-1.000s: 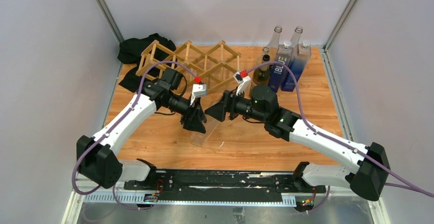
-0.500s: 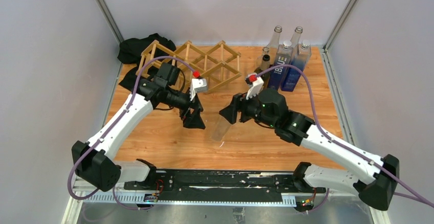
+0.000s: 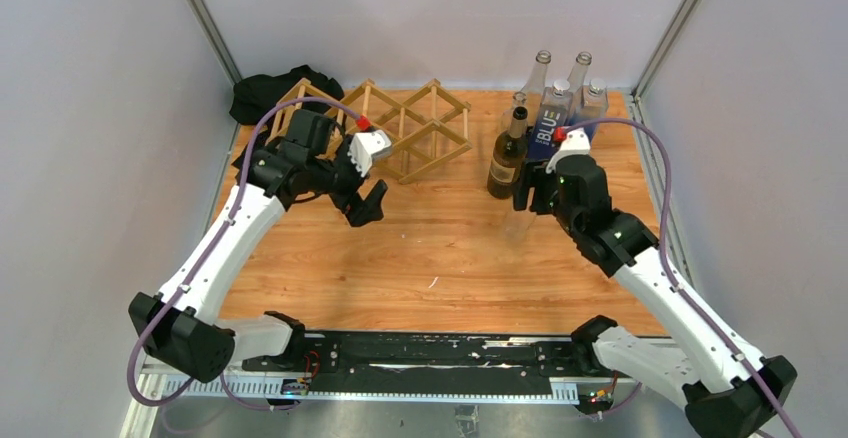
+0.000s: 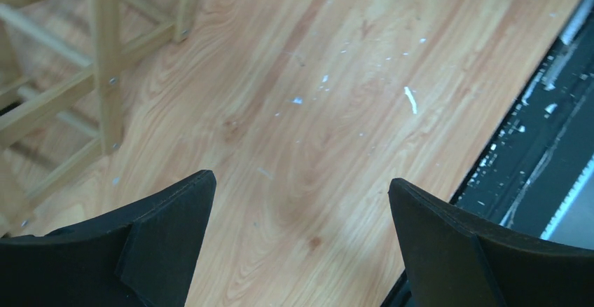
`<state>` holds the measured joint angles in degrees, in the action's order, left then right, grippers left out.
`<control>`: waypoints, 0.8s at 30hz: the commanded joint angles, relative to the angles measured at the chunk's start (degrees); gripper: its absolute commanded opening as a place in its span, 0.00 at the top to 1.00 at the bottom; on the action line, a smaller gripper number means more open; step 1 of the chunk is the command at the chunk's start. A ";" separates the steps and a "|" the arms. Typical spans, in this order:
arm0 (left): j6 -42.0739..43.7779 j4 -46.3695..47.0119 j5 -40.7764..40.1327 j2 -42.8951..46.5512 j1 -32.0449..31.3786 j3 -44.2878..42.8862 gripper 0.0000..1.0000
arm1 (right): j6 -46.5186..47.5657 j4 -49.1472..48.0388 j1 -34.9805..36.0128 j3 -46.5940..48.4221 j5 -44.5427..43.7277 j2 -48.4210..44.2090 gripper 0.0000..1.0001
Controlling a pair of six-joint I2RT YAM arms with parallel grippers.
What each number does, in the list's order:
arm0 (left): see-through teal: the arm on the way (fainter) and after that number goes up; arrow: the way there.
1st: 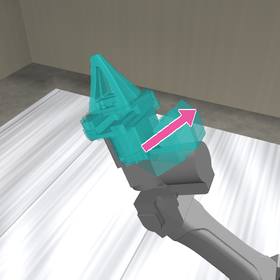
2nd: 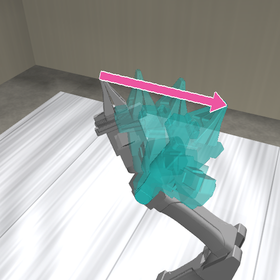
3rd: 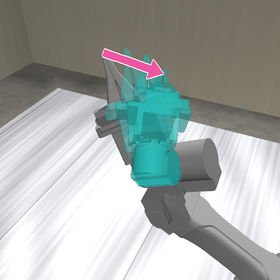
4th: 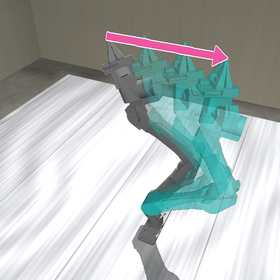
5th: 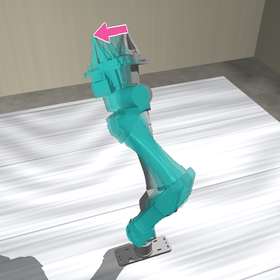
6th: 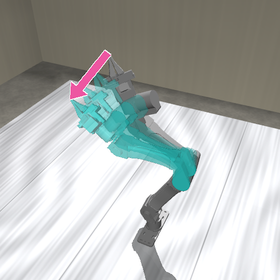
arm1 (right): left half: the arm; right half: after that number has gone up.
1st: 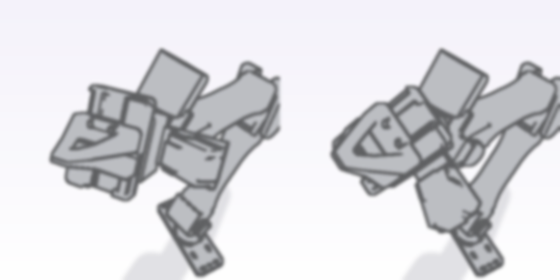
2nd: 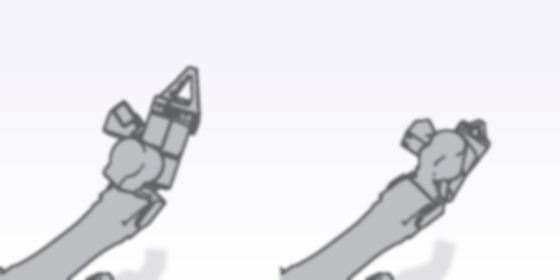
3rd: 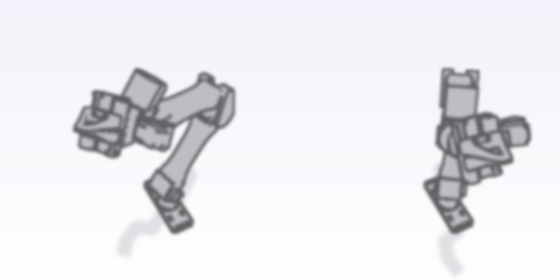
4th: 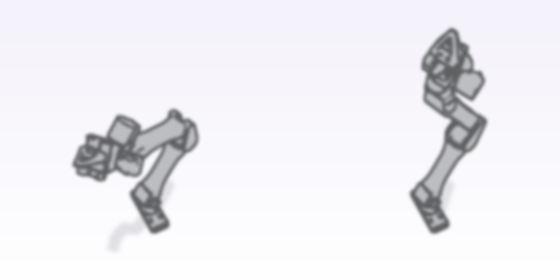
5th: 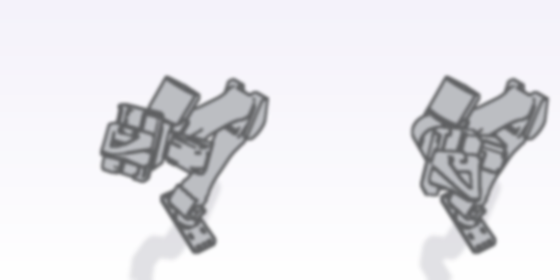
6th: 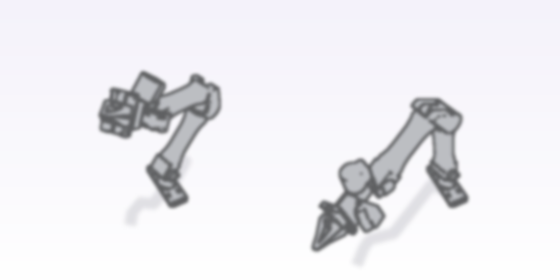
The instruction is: Take the wine bottle off the wine rack
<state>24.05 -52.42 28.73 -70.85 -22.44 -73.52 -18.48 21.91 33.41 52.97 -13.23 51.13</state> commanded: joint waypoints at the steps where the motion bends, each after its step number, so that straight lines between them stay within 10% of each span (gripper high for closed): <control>1: -2.21 2.25 -3.95 0.49 2.69 -0.58 0.00 | 2.26 -2.57 -8.39 0.40 -3.76 1.54 1.00; 24: 2.29 4.56 -3.59 3.56 3.36 6.10 0.00 | -1.49 -21.23 -18.45 6.22 -3.42 24.99 1.00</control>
<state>24.47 -48.90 25.04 -68.71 -19.29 -68.84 -17.10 6.79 16.58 56.40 -16.97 75.26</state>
